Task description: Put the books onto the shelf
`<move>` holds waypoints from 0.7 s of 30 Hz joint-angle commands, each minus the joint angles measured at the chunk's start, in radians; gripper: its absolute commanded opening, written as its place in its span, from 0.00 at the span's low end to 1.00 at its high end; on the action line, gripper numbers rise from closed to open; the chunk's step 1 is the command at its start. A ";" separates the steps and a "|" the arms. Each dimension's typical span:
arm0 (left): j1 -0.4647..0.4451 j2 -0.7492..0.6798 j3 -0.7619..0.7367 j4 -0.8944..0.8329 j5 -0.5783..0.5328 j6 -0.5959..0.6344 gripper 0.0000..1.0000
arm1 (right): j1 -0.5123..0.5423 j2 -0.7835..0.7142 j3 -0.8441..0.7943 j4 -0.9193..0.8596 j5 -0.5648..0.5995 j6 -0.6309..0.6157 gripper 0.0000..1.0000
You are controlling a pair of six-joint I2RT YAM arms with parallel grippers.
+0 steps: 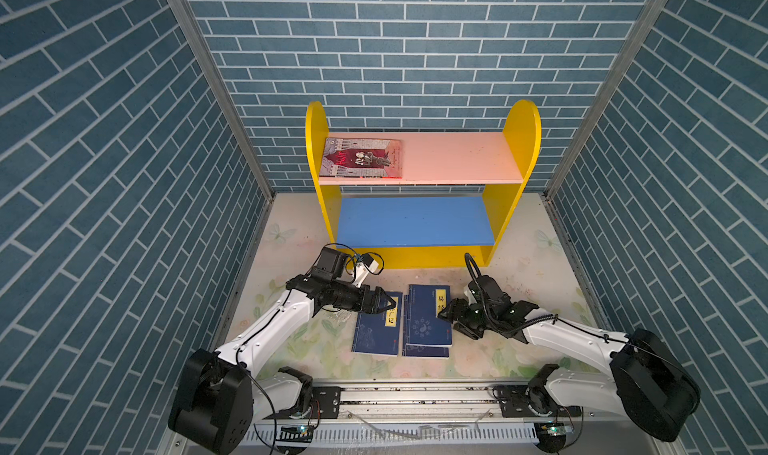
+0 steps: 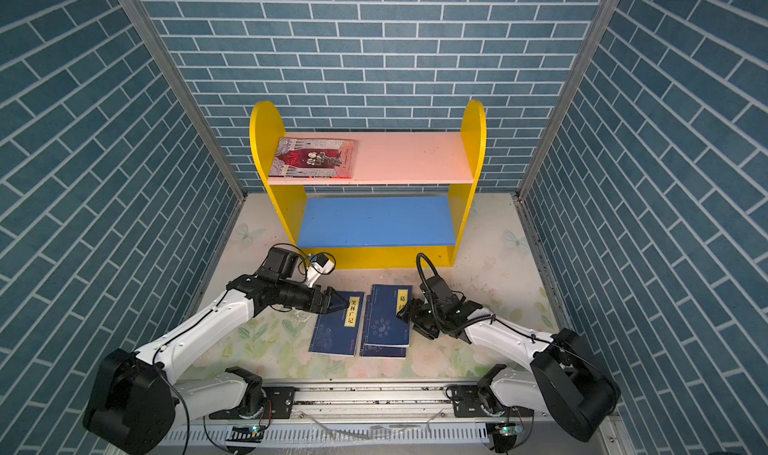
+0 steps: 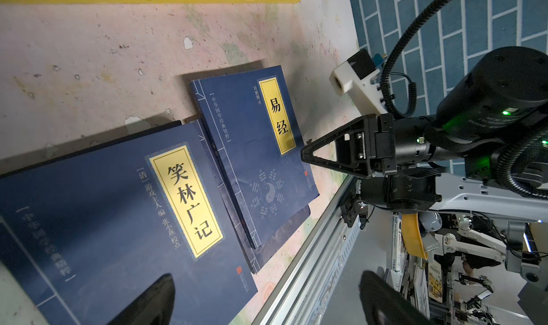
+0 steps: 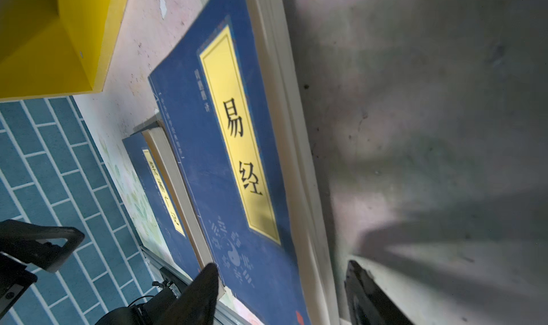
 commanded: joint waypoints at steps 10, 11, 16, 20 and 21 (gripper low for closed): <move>-0.008 0.005 -0.027 0.026 0.010 0.042 0.99 | -0.004 0.053 -0.050 0.089 -0.080 0.007 0.57; -0.009 0.005 -0.024 0.021 0.014 0.048 0.99 | -0.006 0.051 -0.062 0.105 -0.084 0.008 0.55; -0.007 0.022 -0.013 0.010 0.027 0.055 0.99 | -0.004 0.042 -0.091 0.140 -0.101 0.011 0.48; -0.009 0.026 -0.004 0.006 0.020 0.056 1.00 | -0.004 0.022 -0.109 0.145 -0.105 0.011 0.34; -0.008 0.025 -0.001 0.004 0.020 0.057 1.00 | -0.005 0.014 -0.114 0.145 -0.106 0.009 0.30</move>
